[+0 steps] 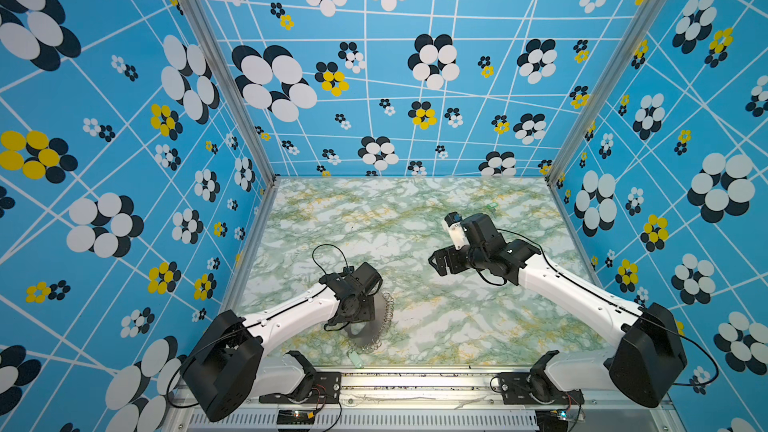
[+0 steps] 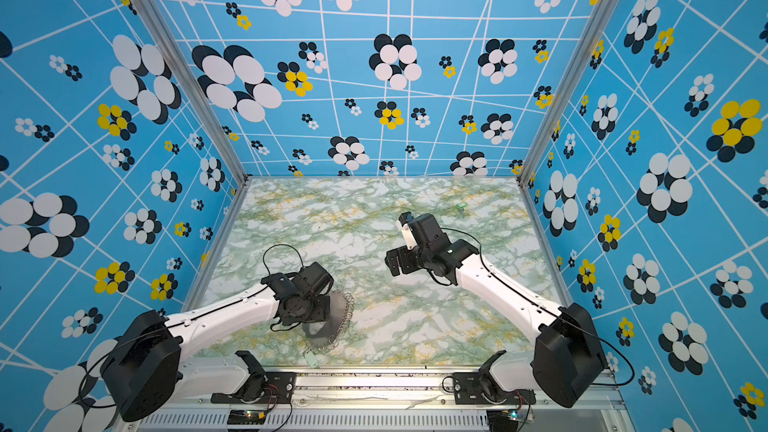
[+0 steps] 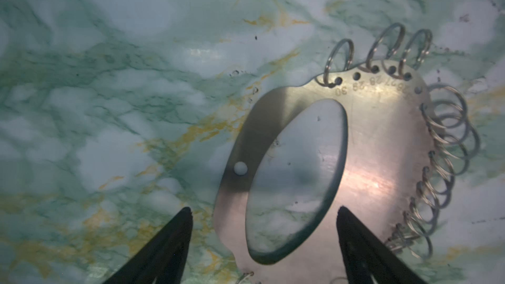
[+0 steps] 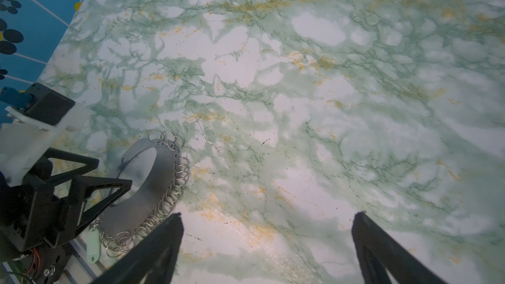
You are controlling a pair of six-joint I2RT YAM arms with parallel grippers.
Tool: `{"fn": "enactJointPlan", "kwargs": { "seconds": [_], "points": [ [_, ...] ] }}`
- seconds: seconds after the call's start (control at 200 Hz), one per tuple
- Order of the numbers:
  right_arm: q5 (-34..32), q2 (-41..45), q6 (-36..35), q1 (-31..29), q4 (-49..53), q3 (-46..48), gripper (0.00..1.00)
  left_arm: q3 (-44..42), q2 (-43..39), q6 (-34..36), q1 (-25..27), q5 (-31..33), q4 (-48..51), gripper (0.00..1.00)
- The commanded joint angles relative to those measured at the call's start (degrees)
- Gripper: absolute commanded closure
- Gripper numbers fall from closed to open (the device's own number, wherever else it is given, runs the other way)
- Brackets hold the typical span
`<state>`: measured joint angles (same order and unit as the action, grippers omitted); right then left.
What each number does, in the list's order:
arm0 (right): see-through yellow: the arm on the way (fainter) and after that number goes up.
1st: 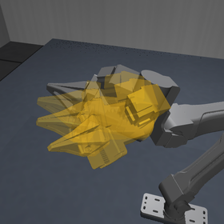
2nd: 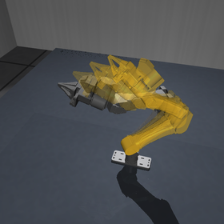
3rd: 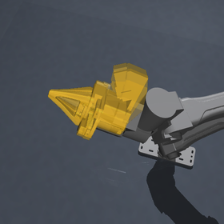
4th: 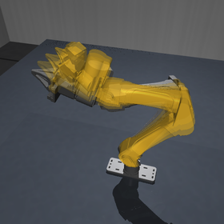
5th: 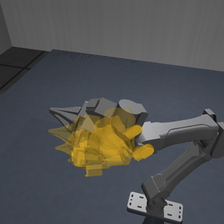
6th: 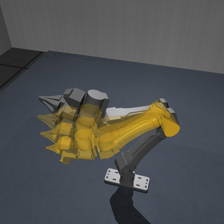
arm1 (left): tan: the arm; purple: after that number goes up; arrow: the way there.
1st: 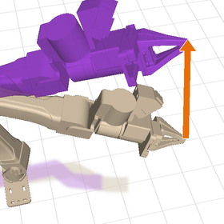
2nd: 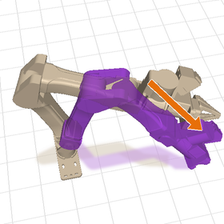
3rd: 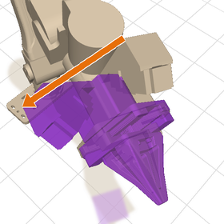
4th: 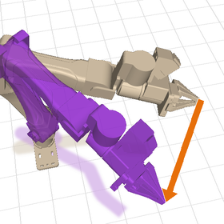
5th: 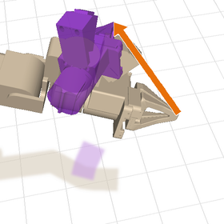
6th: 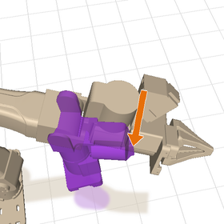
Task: Put the keys on the keyring
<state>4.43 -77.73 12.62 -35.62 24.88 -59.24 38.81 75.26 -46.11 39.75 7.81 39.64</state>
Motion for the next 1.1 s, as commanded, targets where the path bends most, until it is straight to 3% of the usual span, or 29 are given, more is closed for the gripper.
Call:
{"fn": "enactJointPlan", "kwargs": {
  "seconds": [0.0,0.165,0.66,0.89,1.095],
  "points": [
    [-2.3,2.79,-0.85,-0.33,-1.29,0.44,0.01,1.94,4.11,2.73,-0.65,5.64,-4.78,0.16],
    [-2.82,3.88,-0.86,-0.3,-0.85,0.7,0.01,5.54,10.45,6.57,-2.27,7.18,-7.41,0.15],
    [-4.07,4.71,-1.43,-0.29,-0.48,0.48,0.01,17.24,26.9,12.0,-3.71,4.05,-14.49,0.16],
    [-3.99,6.34,-1.7,-0.29,0.56,1.1,0.01,14.3,15.7,11.78,-3.4,3.02,-11.63,0.16],
    [-3.04,5.71,-1.43,-0.3,-0.21,1.37,0.01,9.2,5.24,7.18,1.37,1.21,-3.02,0.28]
  ]
}}
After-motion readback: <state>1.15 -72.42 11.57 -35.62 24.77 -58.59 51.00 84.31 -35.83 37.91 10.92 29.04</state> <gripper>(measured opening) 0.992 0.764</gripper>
